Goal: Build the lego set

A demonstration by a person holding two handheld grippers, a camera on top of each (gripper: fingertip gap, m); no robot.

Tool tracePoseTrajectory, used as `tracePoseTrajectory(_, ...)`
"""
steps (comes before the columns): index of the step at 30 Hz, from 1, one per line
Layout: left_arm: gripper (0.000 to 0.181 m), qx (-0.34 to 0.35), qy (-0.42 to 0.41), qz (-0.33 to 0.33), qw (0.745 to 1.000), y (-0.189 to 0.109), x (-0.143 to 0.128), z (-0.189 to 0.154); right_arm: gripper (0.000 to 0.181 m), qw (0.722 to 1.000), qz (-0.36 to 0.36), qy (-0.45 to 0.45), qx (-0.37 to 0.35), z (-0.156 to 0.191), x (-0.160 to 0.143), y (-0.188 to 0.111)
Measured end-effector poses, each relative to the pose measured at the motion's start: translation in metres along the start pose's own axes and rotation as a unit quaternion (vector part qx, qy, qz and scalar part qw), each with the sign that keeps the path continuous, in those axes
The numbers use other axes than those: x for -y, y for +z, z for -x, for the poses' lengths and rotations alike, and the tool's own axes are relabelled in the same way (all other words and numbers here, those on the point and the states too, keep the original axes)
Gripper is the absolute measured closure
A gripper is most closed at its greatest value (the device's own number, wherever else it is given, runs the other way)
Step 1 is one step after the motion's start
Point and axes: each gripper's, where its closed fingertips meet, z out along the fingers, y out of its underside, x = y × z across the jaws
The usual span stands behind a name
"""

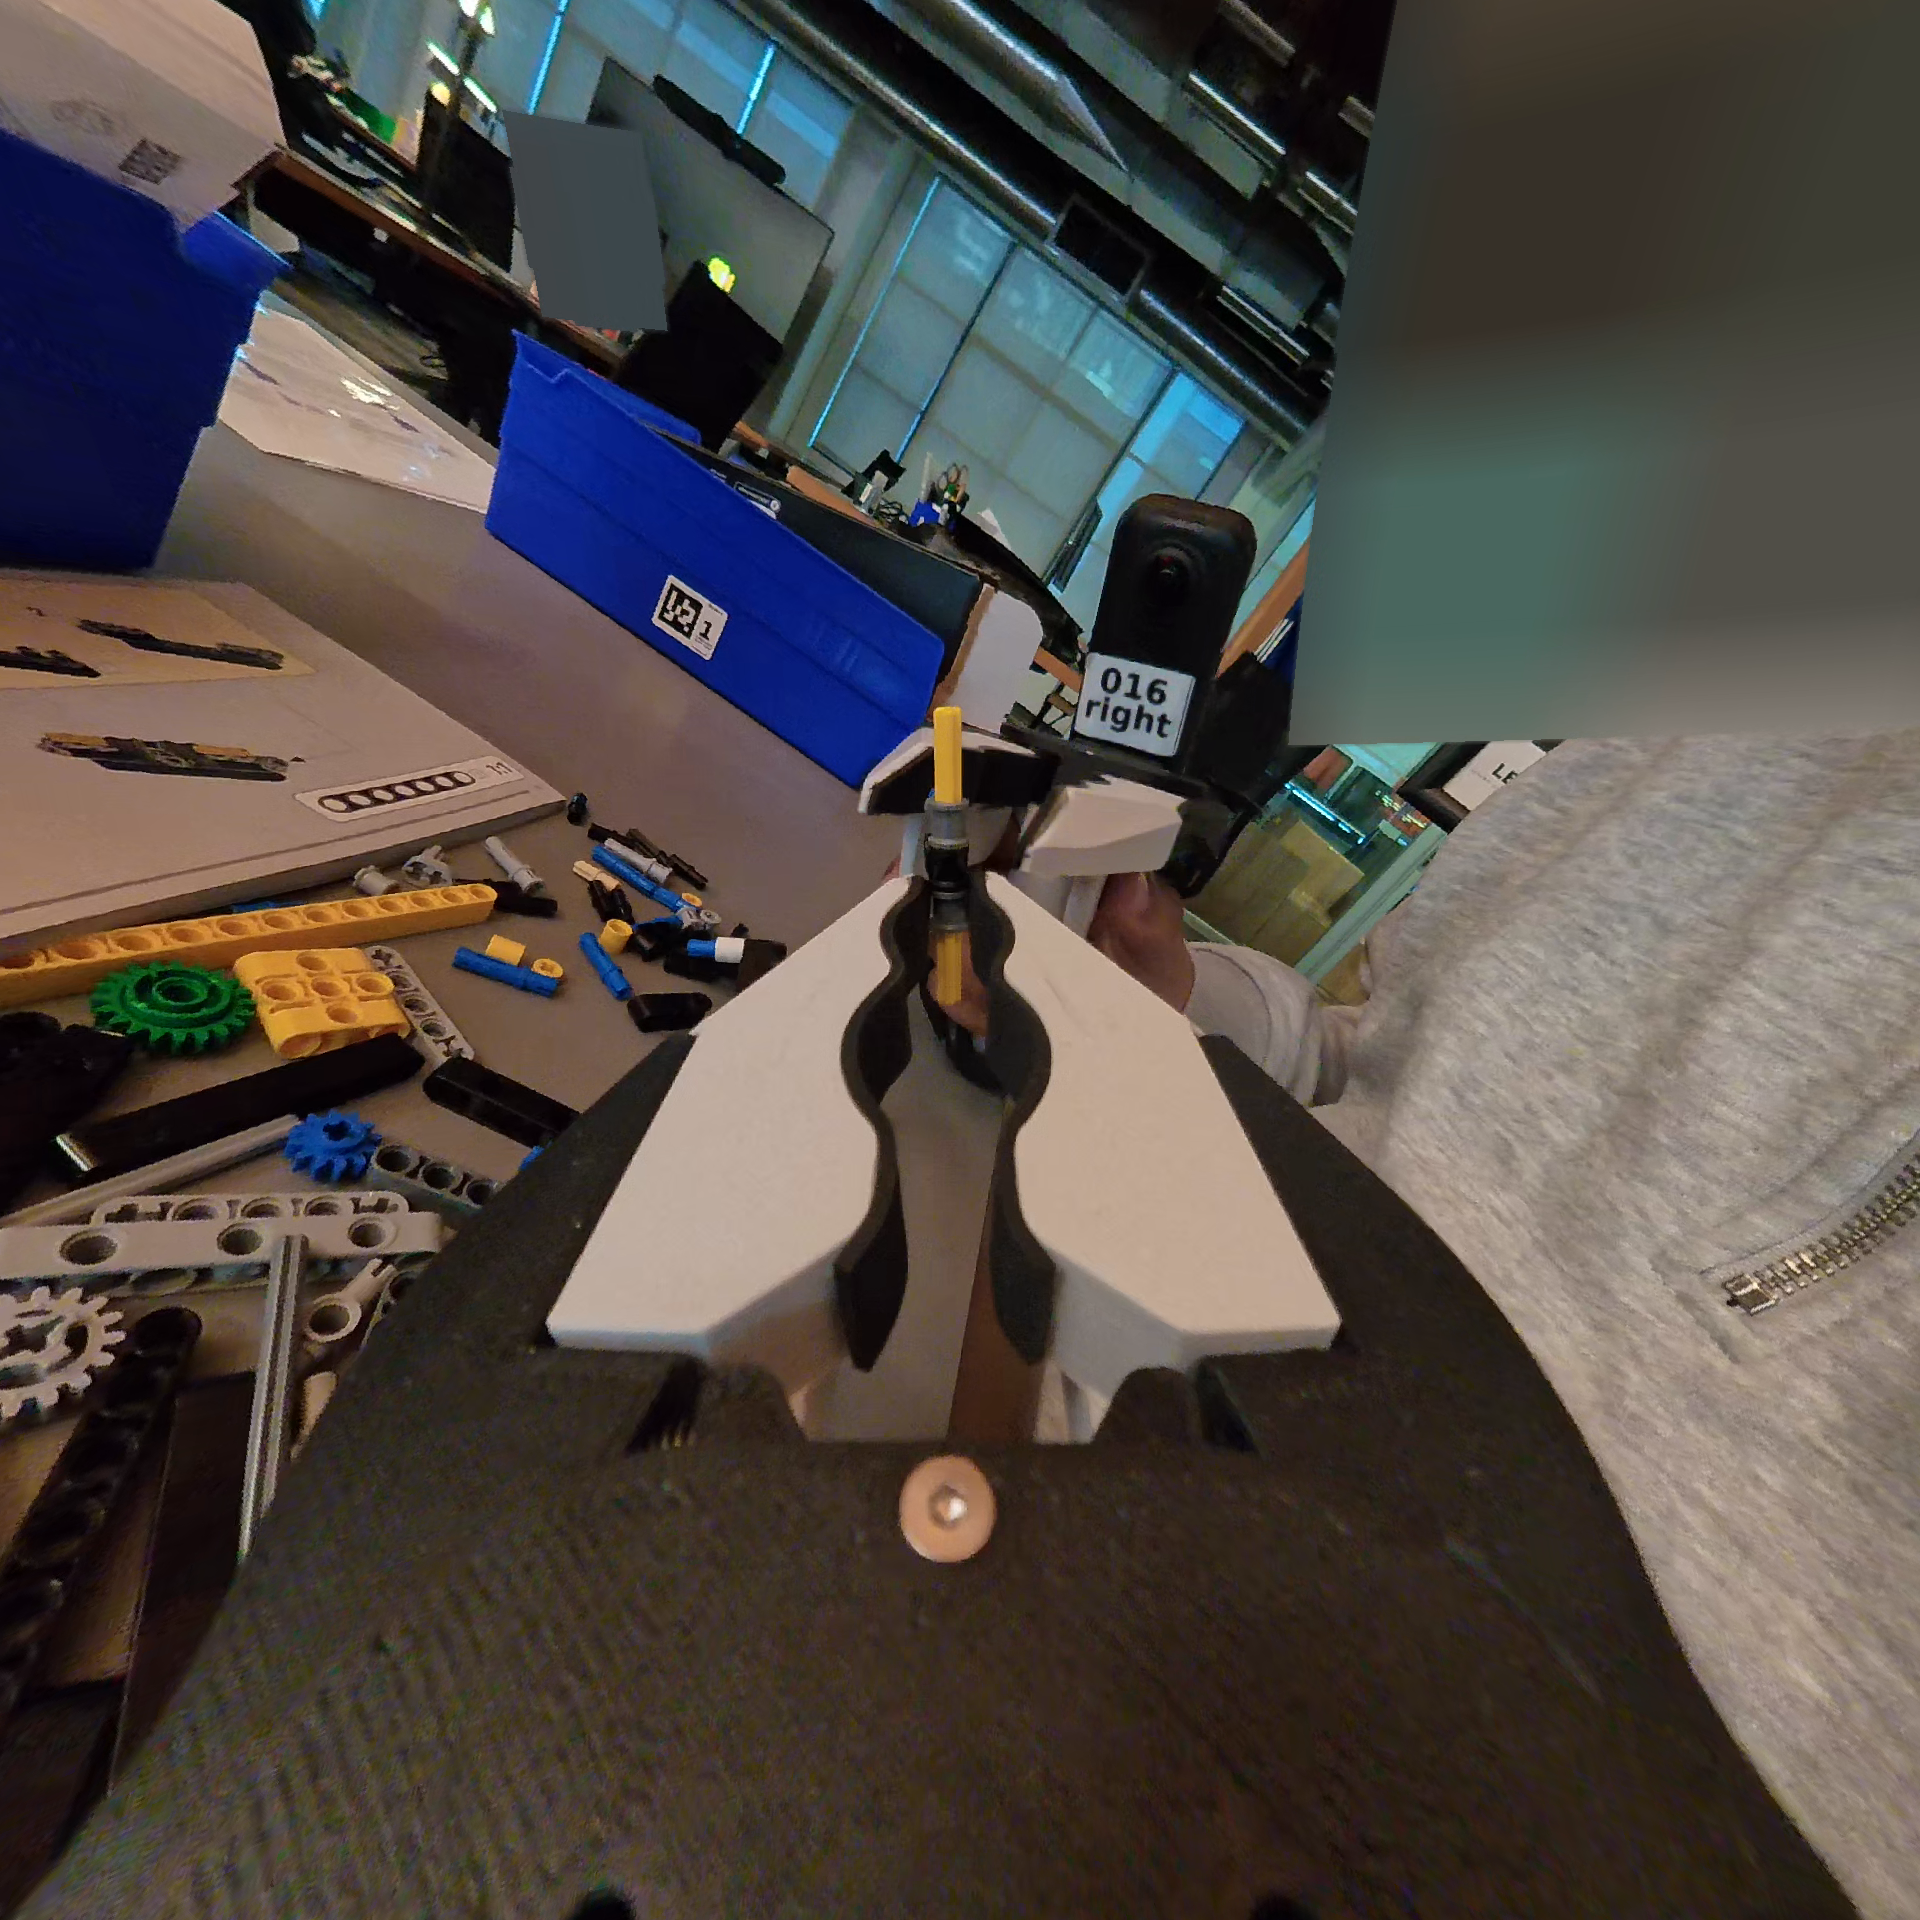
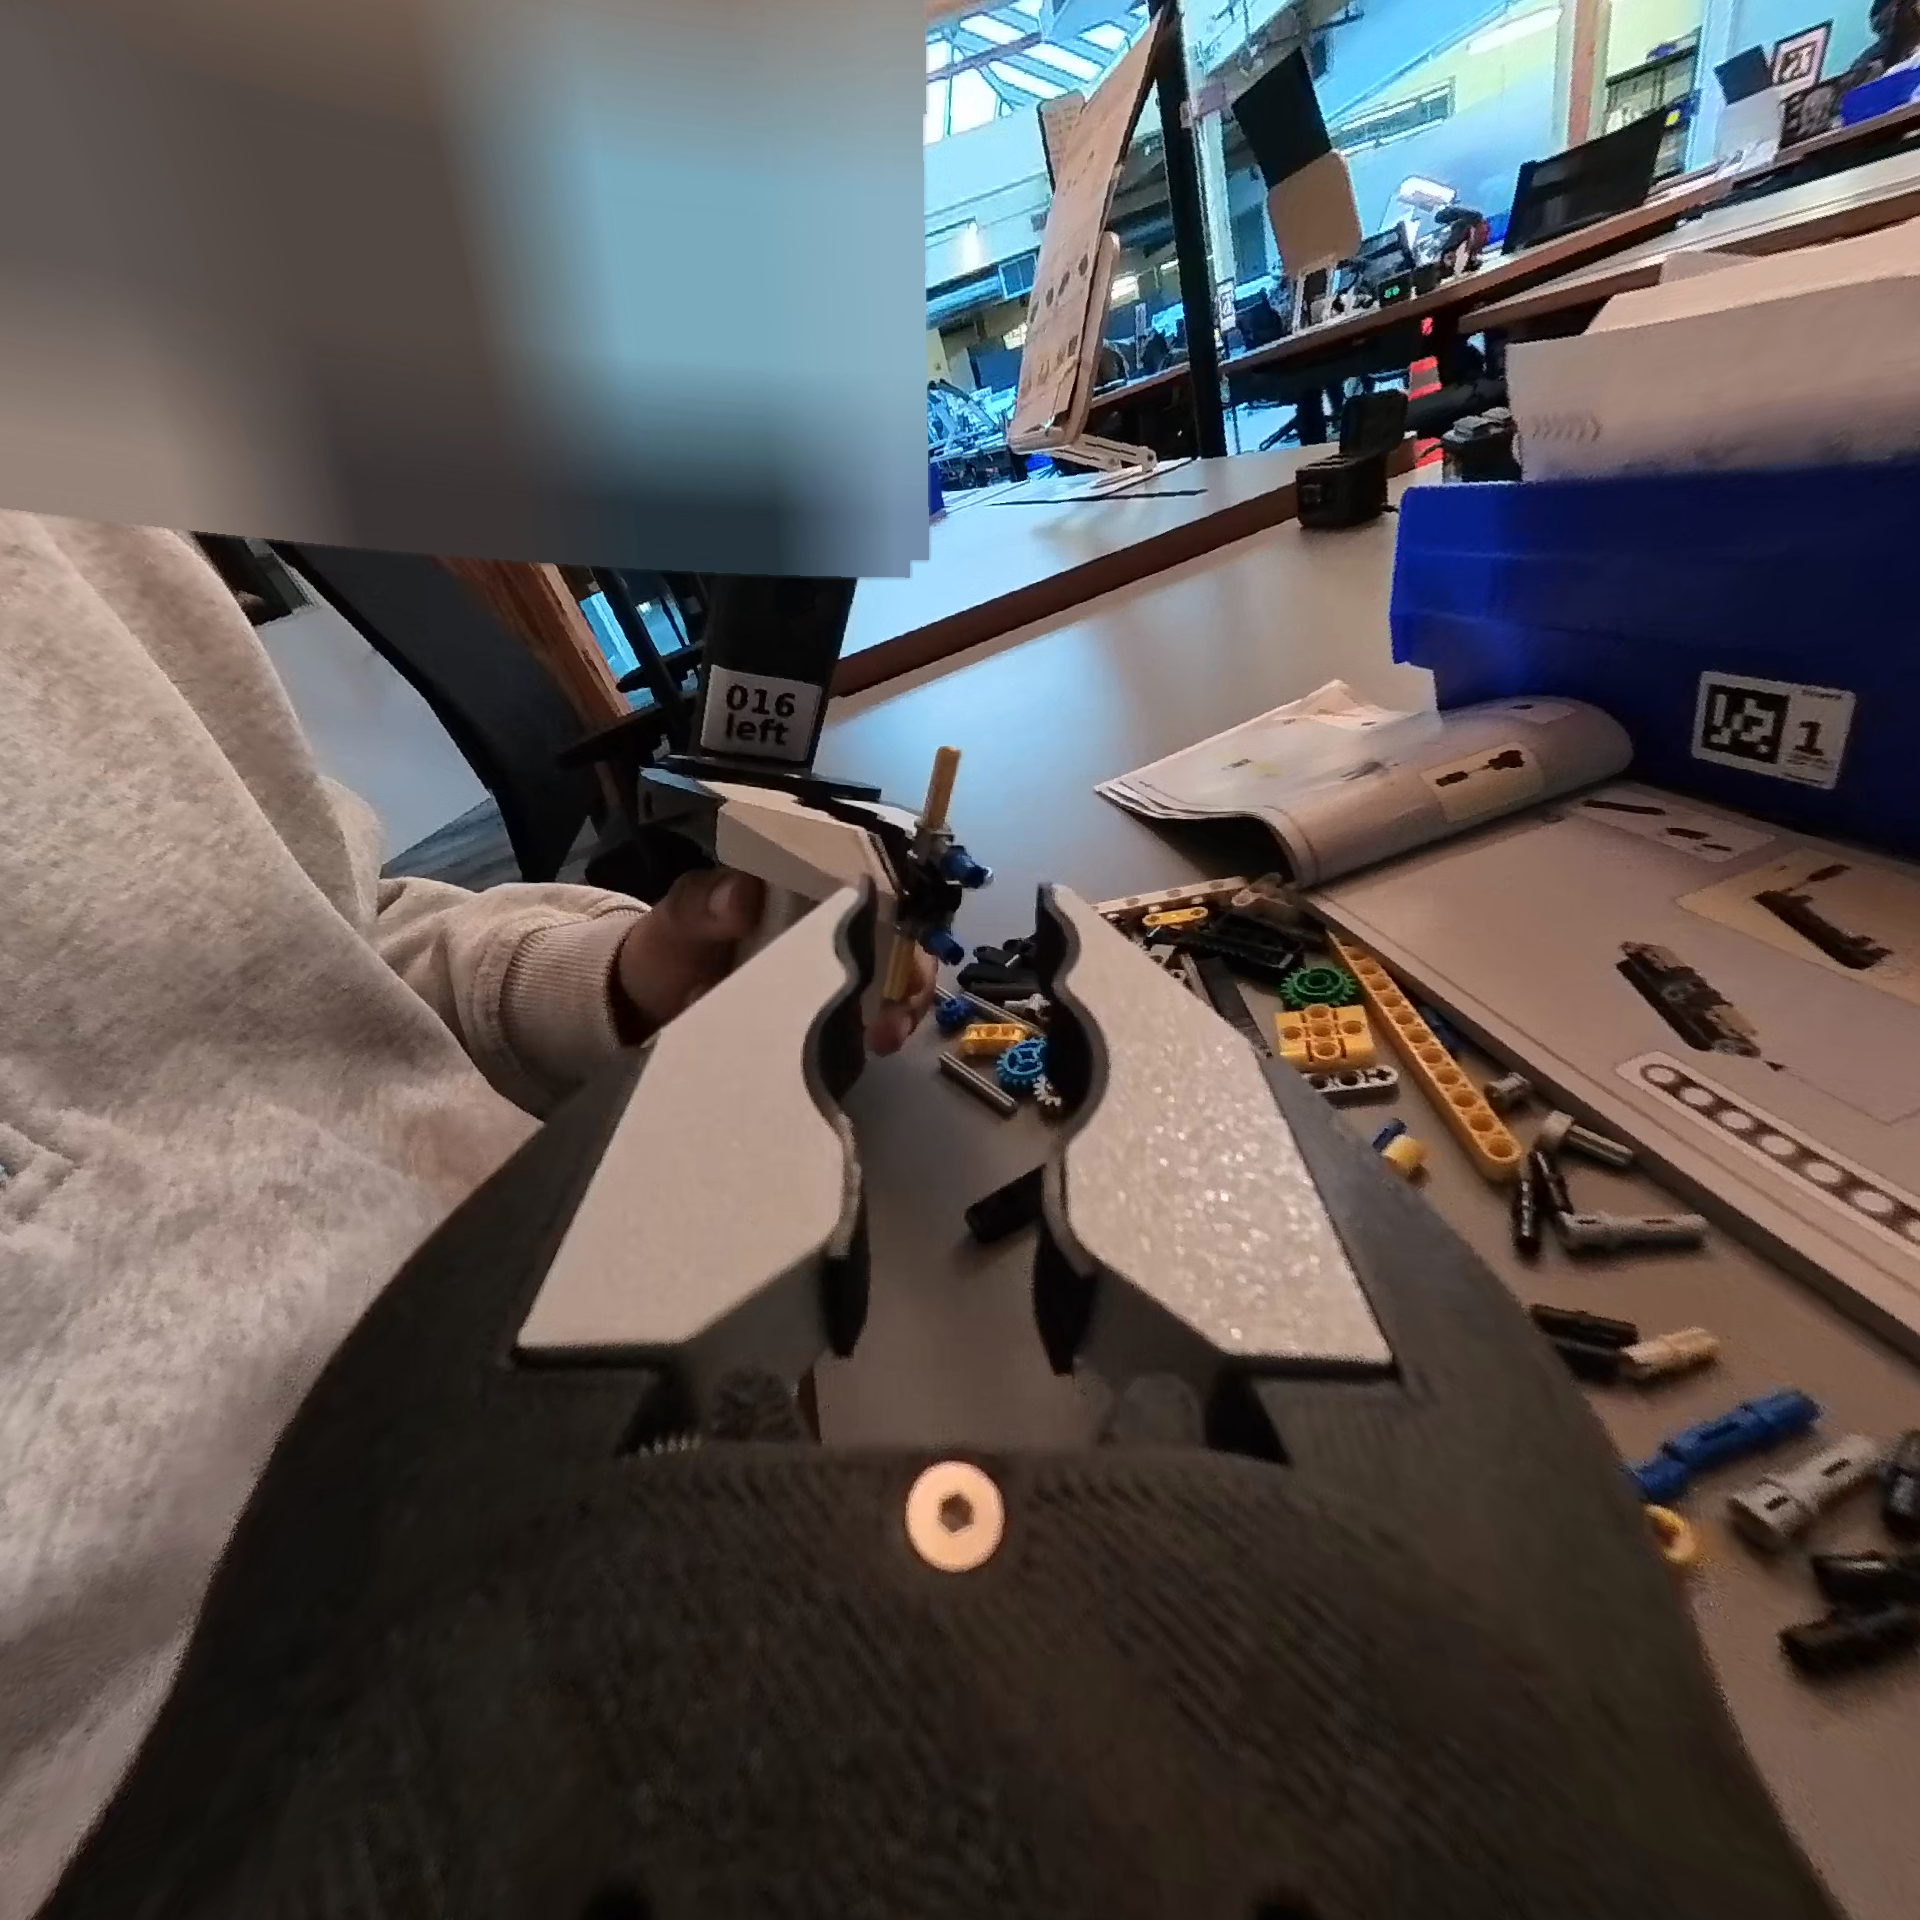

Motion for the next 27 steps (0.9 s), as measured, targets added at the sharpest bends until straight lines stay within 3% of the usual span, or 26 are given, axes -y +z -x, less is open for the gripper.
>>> tracePoseTrajectory(9,0.175,-0.005,0.013,0.014,1.000,0.002,-0.005,-0.004,0.157,1.000,-0.001,0.017,0.021,0.005,0.000,-0.001)
tracePoseTrajectory(13,0.175,-0.011,0.027,0.022,0.999,0.003,-0.008,-0.009,0.172,0.999,0.001,0.018,0.035,0.010,-0.001,-0.001)
tracePoseTrajectory(18,0.171,0.001,0.039,0.014,0.999,0.001,-0.006,-0.009,0.176,0.999,-0.012,0.030,0.037,0.010,0.006,-0.006)
tracePoseTrajectory(22,0.163,0.030,0.063,-0.012,0.997,-0.006,0.004,-0.004,0.177,0.997,-0.057,0.038,-0.035,-0.021,0.027,-0.031)
tracePoseTrajectory(27,0.162,0.090,0.062,-0.070,0.992,-0.024,0.027,0.018,0.177,0.963,-0.083,0.068,-0.248,-0.101,0.040,-0.100)
